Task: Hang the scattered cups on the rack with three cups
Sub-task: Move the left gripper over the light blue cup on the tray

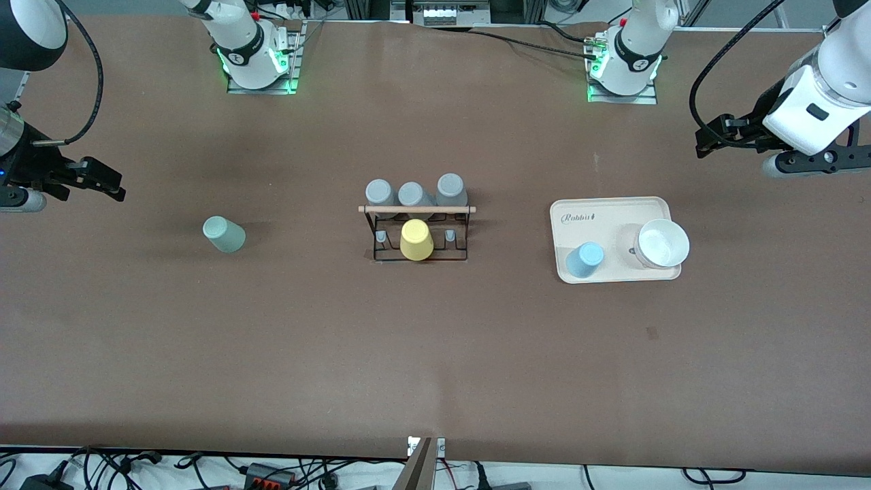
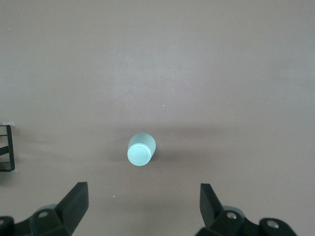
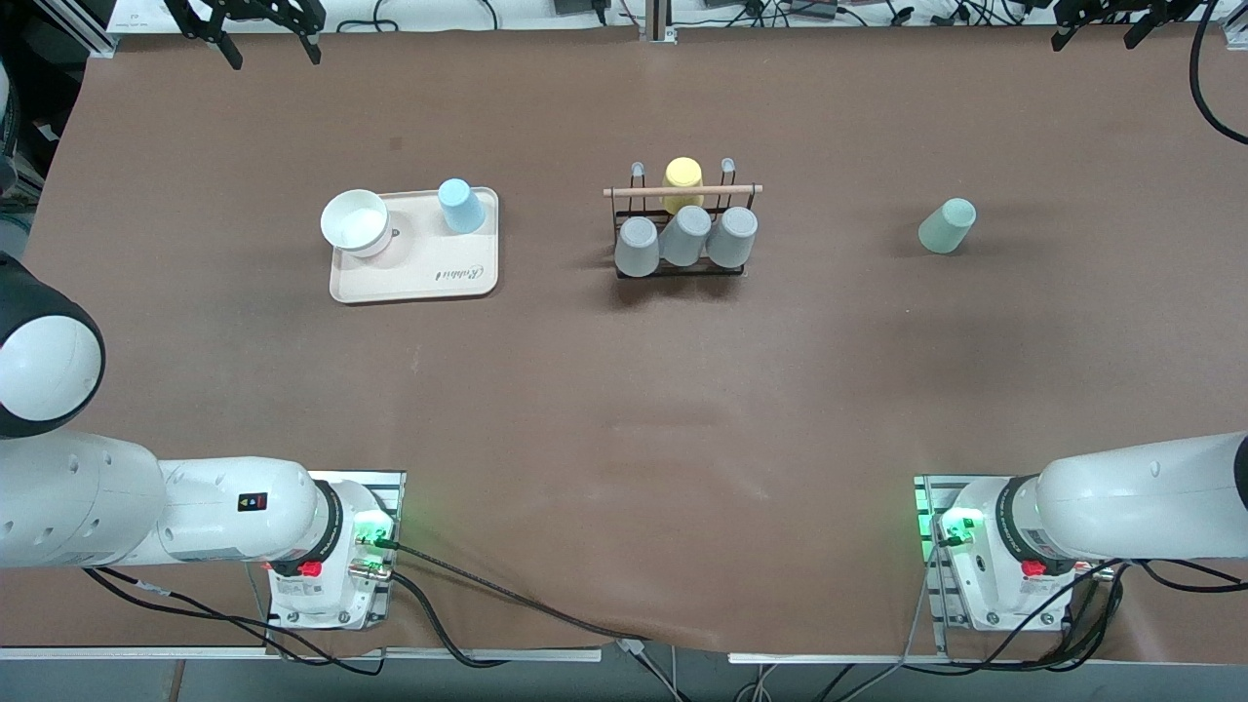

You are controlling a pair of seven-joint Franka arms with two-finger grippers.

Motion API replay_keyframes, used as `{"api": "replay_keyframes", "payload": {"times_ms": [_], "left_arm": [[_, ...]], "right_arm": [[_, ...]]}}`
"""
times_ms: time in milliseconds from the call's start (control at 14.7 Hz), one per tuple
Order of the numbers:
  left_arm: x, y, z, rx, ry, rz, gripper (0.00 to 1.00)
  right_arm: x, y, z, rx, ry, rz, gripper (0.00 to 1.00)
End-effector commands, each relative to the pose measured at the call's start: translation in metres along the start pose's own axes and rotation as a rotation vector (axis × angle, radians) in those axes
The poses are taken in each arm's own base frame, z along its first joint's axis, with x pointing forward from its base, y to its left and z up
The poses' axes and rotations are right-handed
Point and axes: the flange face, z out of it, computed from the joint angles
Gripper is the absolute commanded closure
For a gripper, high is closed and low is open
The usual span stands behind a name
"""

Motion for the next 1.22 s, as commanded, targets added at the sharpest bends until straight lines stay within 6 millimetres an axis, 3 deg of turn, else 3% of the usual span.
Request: {"api": "replay_keyframes", "payload": {"times_ms": [0, 679, 747, 815, 1019, 1154], "left_arm": [[-0.006, -0.002, -0.007, -0.004, 0.006, -0.003, 0.00], [-0.002, 0.001, -0.016, -0.034, 0.020, 0.007, 0.00], [0.004, 0.004, -0.006, -0.043, -0.003, 0.007, 0.00], [0.017, 0.005, 0.015, -0.044, -0.060, 0.005, 0.00], [0.020, -0.002, 0.021, -0.044, -0.090, -0.001, 0.00], [0.035, -0.007, 0.045, -0.031, -0.135, -0.012, 0.00]], "right_arm": [[-0.010, 0.002, -0.012, 0.008, -0.001, -0.005, 0.00], [-0.006, 0.002, -0.007, 0.007, -0.004, -0.005, 0.00], [-0.006, 0.000, -0.006, 0.008, -0.007, -0.009, 0.00], [-0.006, 0.000, -0.006, 0.008, -0.007, -0.009, 0.00], [-0.005, -0.001, -0.007, 0.007, -0.004, -0.010, 0.00], [-0.005, 0.000, -0.007, 0.007, -0.001, -0.009, 0.00]]}}
